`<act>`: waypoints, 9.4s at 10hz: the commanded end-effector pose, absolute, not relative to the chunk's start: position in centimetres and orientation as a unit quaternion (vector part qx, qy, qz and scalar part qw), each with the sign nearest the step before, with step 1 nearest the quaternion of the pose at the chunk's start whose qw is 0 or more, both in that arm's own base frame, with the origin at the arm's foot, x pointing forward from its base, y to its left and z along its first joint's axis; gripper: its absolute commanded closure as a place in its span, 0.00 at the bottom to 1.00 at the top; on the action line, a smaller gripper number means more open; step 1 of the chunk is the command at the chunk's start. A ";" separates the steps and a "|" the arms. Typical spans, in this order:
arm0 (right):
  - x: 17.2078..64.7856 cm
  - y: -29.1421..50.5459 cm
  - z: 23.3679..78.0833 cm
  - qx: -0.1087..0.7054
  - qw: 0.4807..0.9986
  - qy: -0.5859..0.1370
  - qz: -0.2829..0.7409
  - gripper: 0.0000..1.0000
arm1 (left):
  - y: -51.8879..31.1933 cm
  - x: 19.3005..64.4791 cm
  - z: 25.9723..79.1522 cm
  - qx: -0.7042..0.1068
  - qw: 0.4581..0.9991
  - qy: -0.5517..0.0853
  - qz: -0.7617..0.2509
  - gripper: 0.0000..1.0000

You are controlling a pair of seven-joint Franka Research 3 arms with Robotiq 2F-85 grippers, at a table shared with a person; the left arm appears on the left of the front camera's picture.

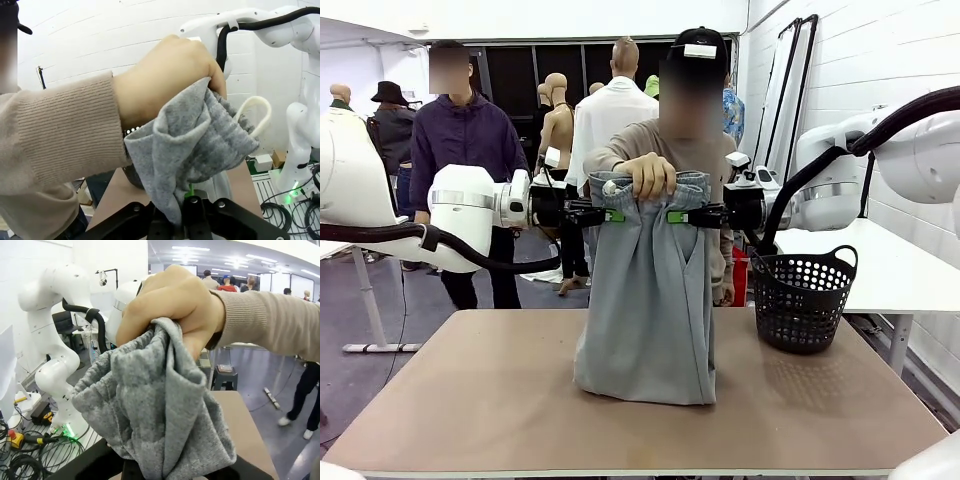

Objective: Fold the training pants.
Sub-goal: Release the ends of the Training pants and then grab the overlapped ends, then fold the Training pants in half.

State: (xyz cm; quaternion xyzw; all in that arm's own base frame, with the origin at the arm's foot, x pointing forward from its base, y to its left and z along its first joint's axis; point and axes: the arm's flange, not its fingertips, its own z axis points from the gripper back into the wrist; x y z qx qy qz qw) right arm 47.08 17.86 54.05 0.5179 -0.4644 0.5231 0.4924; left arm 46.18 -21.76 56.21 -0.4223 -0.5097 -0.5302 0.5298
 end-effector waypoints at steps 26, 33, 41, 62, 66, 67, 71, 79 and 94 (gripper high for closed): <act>46.9 17.8 54.4 0.513 0.493 -0.467 0.525 1.00 | -21.8 45.9 56.2 -0.419 0.520 -0.525 -0.528 1.00; 46.9 17.8 54.4 0.513 0.493 -0.467 0.525 1.00 | -21.8 45.9 56.2 -0.419 0.520 -0.525 -0.528 1.00; 50.6 18.1 55.0 0.518 0.491 -0.444 0.542 1.00 | -21.5 49.3 57.2 -0.407 0.540 -0.515 -0.526 1.00; 64.7 20.3 65.9 0.450 0.411 -0.489 0.624 1.00 | -21.1 62.0 65.6 -0.329 0.535 -0.586 -0.511 1.00; 66.2 20.6 65.1 0.443 0.403 -0.500 0.625 1.00 | -20.7 62.9 65.0 -0.305 0.543 -0.602 -0.500 1.00; 66.8 21.0 64.5 0.438 0.394 -0.510 0.626 1.00 | -20.2 63.6 64.4 -0.288 0.541 -0.623 -0.486 1.00; 69.0 22.6 63.1 0.436 0.363 -0.515 0.643 1.00 | -19.9 64.4 62.5 -0.259 0.527 -0.661 -0.466 1.00; 65.9 22.1 54.0 0.513 0.403 -0.461 0.602 1.00 | -19.1 57.2 55.3 -0.375 0.570 -0.586 -0.437 1.00; 57.6 23.5 47.4 0.538 0.554 -0.374 0.513 1.00 | -19.1 50.8 47.4 -0.465 0.648 -0.475 -0.371 1.00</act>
